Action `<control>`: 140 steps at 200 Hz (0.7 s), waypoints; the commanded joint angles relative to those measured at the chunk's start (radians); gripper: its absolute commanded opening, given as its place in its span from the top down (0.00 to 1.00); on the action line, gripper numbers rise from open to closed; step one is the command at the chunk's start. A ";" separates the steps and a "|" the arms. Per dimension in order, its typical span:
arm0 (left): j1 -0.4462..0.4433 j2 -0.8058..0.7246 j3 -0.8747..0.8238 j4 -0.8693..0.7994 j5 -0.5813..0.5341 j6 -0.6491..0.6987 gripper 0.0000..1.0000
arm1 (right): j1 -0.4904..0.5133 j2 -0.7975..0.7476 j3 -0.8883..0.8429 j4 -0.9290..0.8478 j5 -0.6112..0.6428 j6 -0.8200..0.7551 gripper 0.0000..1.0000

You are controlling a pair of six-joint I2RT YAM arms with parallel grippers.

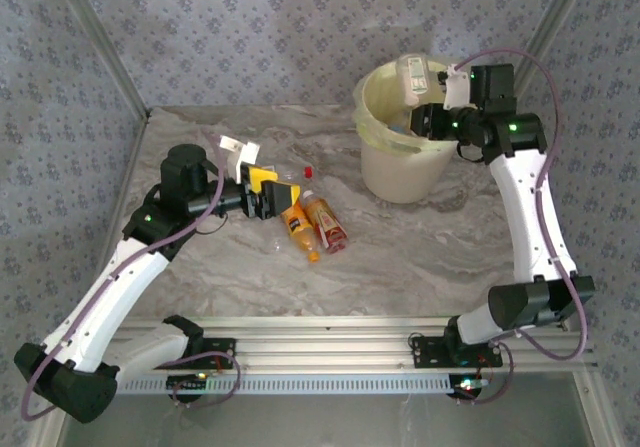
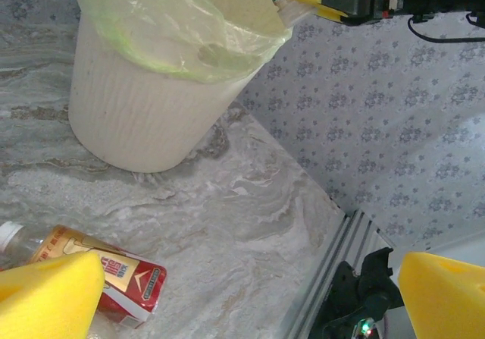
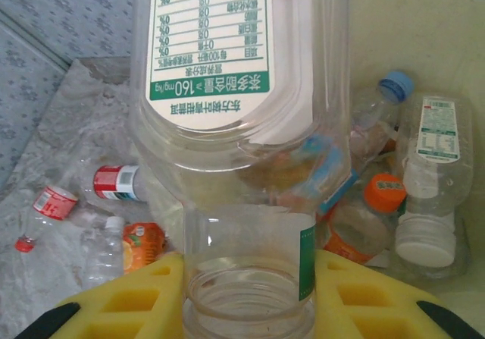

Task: Put the plastic bottles in the bin

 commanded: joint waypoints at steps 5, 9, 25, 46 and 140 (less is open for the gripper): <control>-0.007 -0.016 -0.005 -0.015 -0.012 0.031 0.00 | -0.017 0.046 0.060 -0.033 0.017 -0.058 0.66; -0.008 -0.014 -0.006 -0.017 -0.014 0.033 0.00 | -0.019 0.054 0.063 -0.033 0.016 -0.060 0.66; -0.007 -0.014 -0.005 -0.032 -0.035 0.039 0.00 | -0.024 0.077 0.065 -0.023 0.013 -0.062 0.66; -0.008 -0.017 -0.009 -0.047 -0.053 0.041 0.00 | -0.029 0.096 0.067 -0.007 0.016 -0.059 0.66; -0.010 -0.004 0.006 -0.143 -0.186 0.039 0.00 | -0.023 0.091 0.072 0.028 0.023 -0.032 0.34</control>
